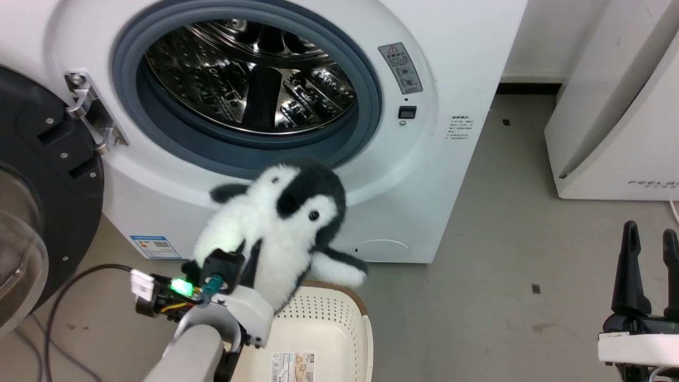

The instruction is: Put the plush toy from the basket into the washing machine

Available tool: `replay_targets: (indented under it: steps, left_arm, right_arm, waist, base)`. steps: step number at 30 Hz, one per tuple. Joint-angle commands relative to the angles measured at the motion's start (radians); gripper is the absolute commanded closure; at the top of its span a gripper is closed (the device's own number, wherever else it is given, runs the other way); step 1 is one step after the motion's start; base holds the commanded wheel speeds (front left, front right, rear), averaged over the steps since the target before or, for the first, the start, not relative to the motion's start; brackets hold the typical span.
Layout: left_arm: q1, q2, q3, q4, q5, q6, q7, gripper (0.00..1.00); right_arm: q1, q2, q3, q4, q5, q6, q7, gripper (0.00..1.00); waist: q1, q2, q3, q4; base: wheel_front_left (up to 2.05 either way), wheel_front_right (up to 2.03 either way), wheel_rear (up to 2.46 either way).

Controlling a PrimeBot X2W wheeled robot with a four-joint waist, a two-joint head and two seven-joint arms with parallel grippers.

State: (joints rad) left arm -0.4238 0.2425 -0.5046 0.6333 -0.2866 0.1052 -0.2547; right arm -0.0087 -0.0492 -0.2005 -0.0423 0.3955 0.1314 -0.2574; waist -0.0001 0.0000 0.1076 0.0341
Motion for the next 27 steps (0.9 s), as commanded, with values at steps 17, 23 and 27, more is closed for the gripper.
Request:
replay_targets:
  steps: [17,23,27]
  left_arm:
    - [-0.184,0.022,0.217,-0.041,0.01,0.01,-0.007,1.0]
    - [-0.295,0.043,0.268,0.0,0.036,-0.011,-0.007,1.0]
    - [-0.369,0.059,0.3,0.026,0.049,-0.023,-0.007,1.0]
  right_arm:
    - [-0.097,-0.001,0.012,-0.021,0.003,-0.001,-0.004,0.0]
    - [-0.139,-0.001,0.018,-0.022,0.017,-0.001,-0.004,0.0]
    - [-0.166,-0.001,0.025,-0.024,0.031,-0.001,-0.004,0.0]
  waist:
    - [0.0001,0.0,0.189,-0.101]
    - [0.0001,0.0,0.268,-0.148]
    - [0.0001,0.0,0.32,-0.18]
  base:
    - [0.0,0.0,0.0]
    - [0.0,0.0,0.0]
    - [0.0,0.0,0.0]
